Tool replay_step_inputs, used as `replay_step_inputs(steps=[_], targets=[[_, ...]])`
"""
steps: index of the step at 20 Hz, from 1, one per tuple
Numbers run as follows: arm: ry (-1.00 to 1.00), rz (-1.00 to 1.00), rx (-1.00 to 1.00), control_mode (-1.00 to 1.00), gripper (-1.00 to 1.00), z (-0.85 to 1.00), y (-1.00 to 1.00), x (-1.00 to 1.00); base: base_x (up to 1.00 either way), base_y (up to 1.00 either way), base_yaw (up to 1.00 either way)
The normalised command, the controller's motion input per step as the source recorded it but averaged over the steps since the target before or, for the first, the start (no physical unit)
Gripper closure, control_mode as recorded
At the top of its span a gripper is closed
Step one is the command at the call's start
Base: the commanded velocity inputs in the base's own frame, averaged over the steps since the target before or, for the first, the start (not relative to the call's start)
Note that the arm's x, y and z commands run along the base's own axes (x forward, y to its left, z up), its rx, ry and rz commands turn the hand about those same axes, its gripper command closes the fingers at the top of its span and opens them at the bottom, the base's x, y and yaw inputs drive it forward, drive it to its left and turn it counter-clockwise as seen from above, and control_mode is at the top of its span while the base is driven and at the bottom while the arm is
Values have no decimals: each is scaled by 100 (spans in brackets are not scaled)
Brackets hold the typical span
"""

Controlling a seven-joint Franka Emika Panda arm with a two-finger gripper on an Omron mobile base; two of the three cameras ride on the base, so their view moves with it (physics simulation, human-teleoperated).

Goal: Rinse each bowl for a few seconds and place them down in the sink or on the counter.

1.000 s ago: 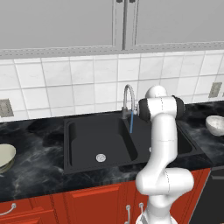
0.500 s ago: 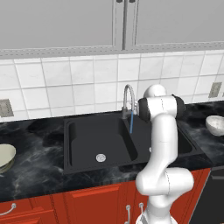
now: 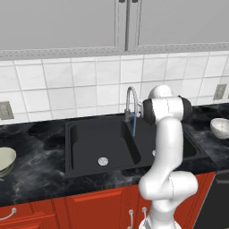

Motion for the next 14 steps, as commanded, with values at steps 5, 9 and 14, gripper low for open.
replay_step_inputs(steps=[5, 9, 14], targets=[[7, 0, 8, -100, -100, 35, -39, -20, 0, 0, 0], [9, 0, 8, -100, -100, 31, -33, -28, 0, 0, 0], [8, -1, 8, -100, -100, 31, -31, -38, 0, 0, 0]])
